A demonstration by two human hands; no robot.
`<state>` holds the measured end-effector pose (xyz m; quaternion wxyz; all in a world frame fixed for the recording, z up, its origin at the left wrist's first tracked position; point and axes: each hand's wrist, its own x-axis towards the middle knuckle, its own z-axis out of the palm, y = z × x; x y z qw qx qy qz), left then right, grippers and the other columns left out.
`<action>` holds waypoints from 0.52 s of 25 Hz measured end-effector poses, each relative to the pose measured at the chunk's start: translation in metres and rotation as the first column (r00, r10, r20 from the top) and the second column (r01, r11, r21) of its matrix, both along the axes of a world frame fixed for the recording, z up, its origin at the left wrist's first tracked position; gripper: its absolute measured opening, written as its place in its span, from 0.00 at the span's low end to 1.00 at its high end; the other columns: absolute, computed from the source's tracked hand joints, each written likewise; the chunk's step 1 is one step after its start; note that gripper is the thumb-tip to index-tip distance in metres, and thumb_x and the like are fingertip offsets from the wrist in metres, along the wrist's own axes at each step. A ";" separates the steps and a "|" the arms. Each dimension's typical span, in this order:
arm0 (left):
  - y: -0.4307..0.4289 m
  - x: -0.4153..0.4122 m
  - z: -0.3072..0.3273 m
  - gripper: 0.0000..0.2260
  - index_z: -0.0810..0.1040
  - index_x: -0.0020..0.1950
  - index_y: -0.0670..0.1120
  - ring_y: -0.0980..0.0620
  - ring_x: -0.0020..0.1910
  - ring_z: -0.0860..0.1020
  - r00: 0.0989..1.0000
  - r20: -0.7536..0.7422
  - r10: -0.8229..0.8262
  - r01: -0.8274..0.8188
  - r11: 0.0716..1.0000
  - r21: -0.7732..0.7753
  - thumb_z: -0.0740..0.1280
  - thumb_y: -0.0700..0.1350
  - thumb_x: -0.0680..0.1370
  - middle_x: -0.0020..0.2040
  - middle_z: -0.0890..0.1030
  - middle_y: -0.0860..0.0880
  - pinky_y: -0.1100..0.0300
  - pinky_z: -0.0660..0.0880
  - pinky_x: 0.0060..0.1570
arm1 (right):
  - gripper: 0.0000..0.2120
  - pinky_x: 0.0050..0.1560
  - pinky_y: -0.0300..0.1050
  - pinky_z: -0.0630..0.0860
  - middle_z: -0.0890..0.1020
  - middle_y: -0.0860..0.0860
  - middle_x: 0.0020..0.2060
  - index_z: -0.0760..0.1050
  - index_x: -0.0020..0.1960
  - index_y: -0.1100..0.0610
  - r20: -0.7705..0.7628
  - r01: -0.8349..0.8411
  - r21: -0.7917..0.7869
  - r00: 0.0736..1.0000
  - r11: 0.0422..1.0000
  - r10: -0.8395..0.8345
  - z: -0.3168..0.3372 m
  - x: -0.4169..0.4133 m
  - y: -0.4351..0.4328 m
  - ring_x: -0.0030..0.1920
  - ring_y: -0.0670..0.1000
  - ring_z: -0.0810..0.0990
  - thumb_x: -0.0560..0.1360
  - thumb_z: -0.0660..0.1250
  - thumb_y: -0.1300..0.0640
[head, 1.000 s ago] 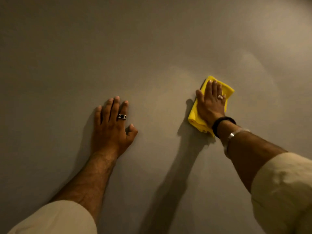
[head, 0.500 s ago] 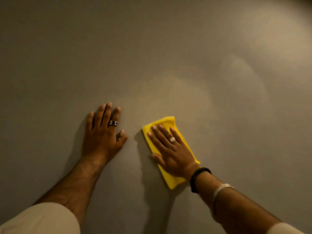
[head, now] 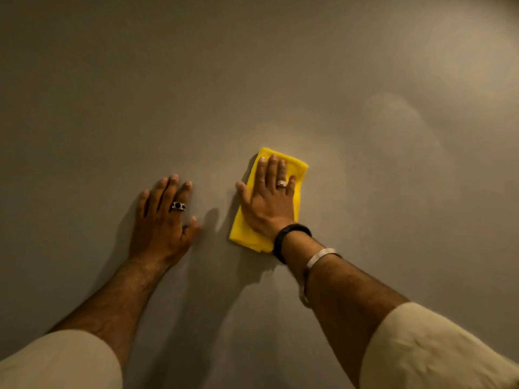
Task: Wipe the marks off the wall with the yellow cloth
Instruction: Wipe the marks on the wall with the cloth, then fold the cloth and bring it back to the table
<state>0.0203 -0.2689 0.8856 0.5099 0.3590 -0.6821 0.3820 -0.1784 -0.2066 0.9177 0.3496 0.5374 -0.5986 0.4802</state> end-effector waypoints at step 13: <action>0.078 -0.105 -0.081 0.17 0.82 0.43 0.47 0.42 0.42 0.79 0.904 0.414 0.107 -0.094 0.994 -0.050 0.61 0.58 0.74 0.42 0.81 0.45 0.49 0.70 0.44 | 0.24 0.56 0.58 0.75 0.59 0.68 0.73 0.54 0.76 0.50 -0.276 0.191 0.183 0.951 0.964 -0.136 -0.079 -0.083 0.065 0.68 0.68 0.67 0.81 0.50 0.61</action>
